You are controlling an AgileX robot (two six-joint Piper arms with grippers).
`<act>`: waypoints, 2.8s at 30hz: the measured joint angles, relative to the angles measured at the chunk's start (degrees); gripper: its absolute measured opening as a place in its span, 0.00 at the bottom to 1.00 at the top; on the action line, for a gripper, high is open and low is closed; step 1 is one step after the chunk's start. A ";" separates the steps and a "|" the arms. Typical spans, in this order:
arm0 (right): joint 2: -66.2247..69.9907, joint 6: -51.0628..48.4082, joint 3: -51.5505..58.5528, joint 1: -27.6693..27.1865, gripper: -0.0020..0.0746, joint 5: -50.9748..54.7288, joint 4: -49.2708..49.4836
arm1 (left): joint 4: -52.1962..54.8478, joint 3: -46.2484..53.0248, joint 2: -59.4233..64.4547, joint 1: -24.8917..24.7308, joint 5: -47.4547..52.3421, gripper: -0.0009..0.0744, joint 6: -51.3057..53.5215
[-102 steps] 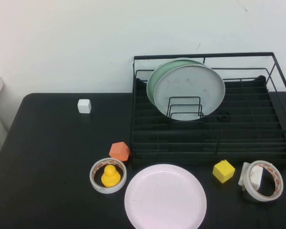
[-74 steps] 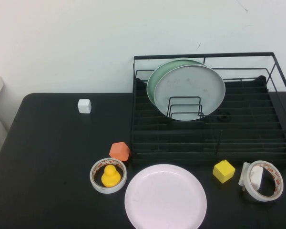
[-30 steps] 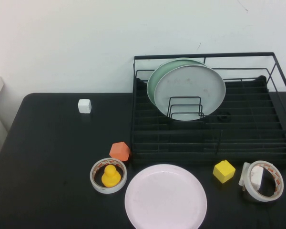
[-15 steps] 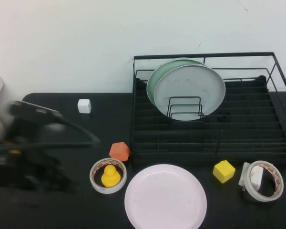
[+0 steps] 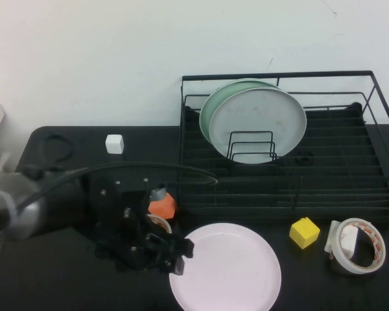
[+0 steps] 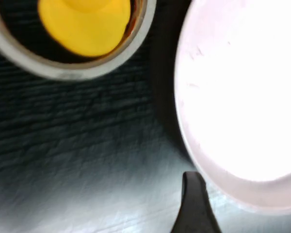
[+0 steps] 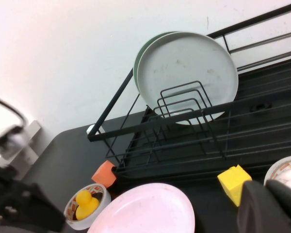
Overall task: Place plate on rack
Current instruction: Pick up the plate from the table
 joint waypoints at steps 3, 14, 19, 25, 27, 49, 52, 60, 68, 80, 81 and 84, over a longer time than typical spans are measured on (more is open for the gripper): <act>0.00 -0.02 0.00 0.00 0.04 0.00 0.00 | -3.49 -0.65 4.10 0.00 -2.57 0.57 2.17; 0.00 -0.15 0.00 0.00 0.04 0.96 0.00 | -4.63 -0.74 10.31 0.00 -10.76 0.58 3.64; 0.00 -0.62 0.00 0.00 0.04 1.07 0.00 | -6.05 -0.74 11.85 0.00 -12.08 0.58 3.74; 0.00 -0.81 0.00 0.00 0.04 1.07 0.00 | -9.83 -0.74 13.39 0.00 -12.37 0.55 5.95; 0.00 -0.86 0.00 0.00 0.04 1.07 0.00 | -12.68 -0.74 13.61 0.00 -12.46 0.52 8.17; 0.00 -1.08 0.00 0.00 0.04 1.09 0.00 | -17.95 -1.14 14.96 0.00 -14.76 0.50 13.92; 0.00 -1.08 0.00 0.00 0.04 1.09 0.00 | -18.05 -1.18 15.20 -0.57 -15.62 0.49 13.96; 0.00 -1.08 0.00 0.00 0.04 1.09 0.00 | -18.05 -1.27 15.58 -4.20 -18.61 0.27 14.24; 0.00 -1.08 0.00 0.00 0.04 1.09 0.00 | -18.81 -1.27 15.82 -3.74 -17.43 0.03 14.50; 0.00 -1.08 0.00 0.00 0.04 1.09 0.04 | -40.47 -1.16 11.63 -2.83 -3.45 0.02 46.34; 0.00 -1.08 0.00 0.00 0.04 1.09 0.15 | -42.93 -1.16 10.67 -2.83 -2.94 0.02 49.06; 0.00 -1.08 0.00 0.00 0.04 1.09 0.49 | -47.72 -1.16 8.06 -2.83 -2.16 0.02 55.11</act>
